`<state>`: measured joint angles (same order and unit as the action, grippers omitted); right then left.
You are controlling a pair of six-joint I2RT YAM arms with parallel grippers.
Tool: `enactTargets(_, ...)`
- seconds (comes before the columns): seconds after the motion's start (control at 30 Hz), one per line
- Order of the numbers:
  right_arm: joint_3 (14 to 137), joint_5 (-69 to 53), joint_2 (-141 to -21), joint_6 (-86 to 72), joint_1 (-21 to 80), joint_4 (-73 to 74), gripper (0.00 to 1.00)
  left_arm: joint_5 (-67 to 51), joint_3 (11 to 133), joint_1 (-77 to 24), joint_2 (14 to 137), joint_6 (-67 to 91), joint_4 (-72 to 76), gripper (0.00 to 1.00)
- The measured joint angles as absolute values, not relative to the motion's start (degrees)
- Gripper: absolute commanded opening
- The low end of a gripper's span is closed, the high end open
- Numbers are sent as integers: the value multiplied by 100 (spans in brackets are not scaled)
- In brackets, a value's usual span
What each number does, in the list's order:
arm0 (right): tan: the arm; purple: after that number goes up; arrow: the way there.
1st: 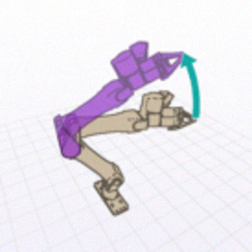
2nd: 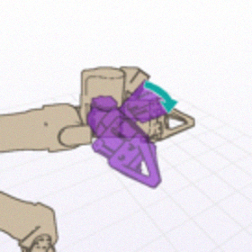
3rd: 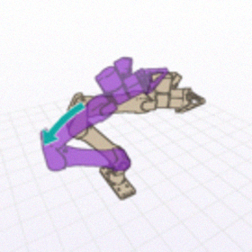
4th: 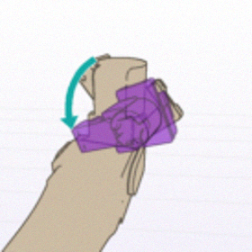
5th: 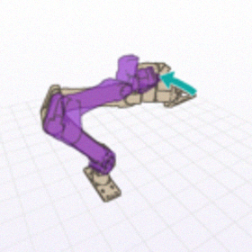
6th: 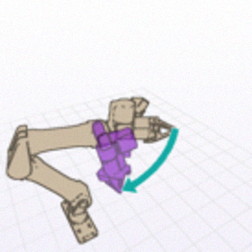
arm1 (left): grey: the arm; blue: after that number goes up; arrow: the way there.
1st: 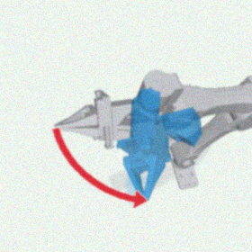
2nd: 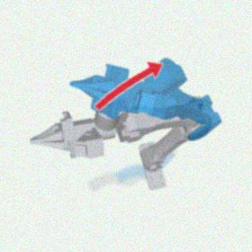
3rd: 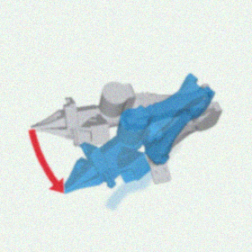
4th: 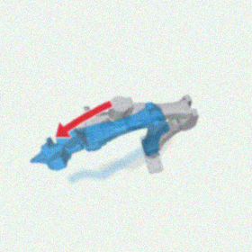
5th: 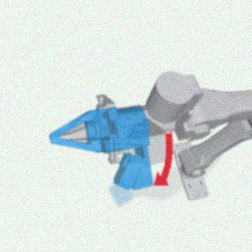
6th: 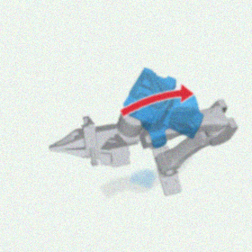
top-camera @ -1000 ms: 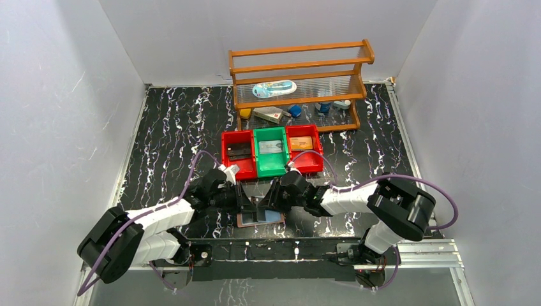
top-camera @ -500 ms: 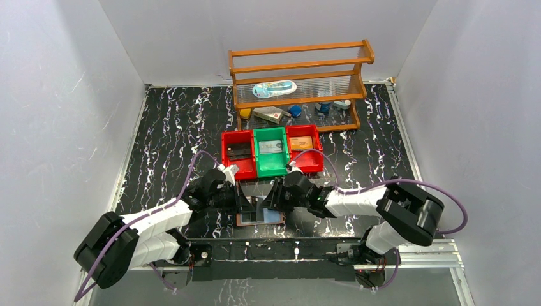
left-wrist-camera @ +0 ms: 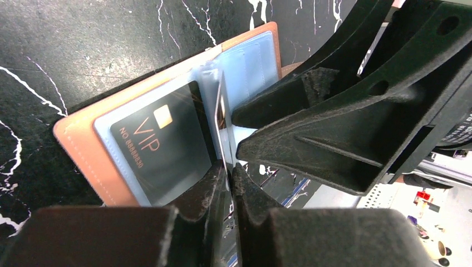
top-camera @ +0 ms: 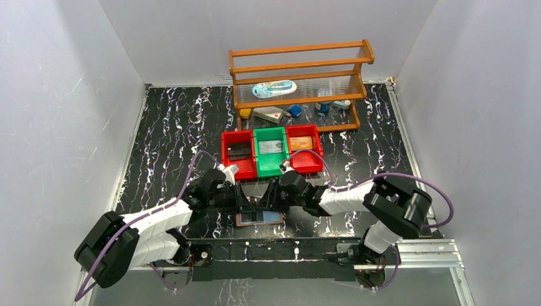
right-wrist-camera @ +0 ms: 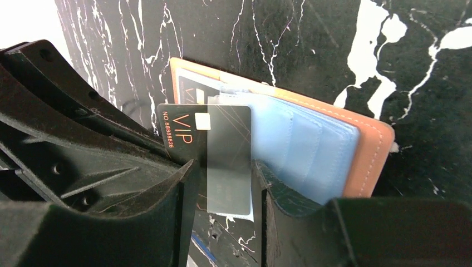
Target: Take the credit cards out of the card holder
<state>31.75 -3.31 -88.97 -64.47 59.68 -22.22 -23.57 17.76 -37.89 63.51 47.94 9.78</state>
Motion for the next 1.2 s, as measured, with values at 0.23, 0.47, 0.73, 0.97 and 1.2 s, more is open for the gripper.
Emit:
enactTargets(0.23, 3148, -412, -9118, -6805, 5953, -2543, 44, -2440, 1772, -3789, 6528, 4858, 1170, 11)
enactTargets(0.47, 3118, -364, -9111, -6965, 5948, -2552, 44, -2386, 1728, -3789, 6565, 4980, 1273, 3)
enactTargets(0.73, 3118, -246, -9002, -7017, 5953, -2379, 44, -2067, 1804, -3791, 6093, 4845, 687, 0)
enactTargets(0.97, 3118, 34, -8532, -6748, 5946, -1682, 47, -1658, 2252, -3789, 5649, 4427, -189, 0)
enactTargets(1.2, 3129, 239, -7596, -6418, 5922, -1133, 47, -1125, 2672, -3789, 5127, 4080, -1017, 0)
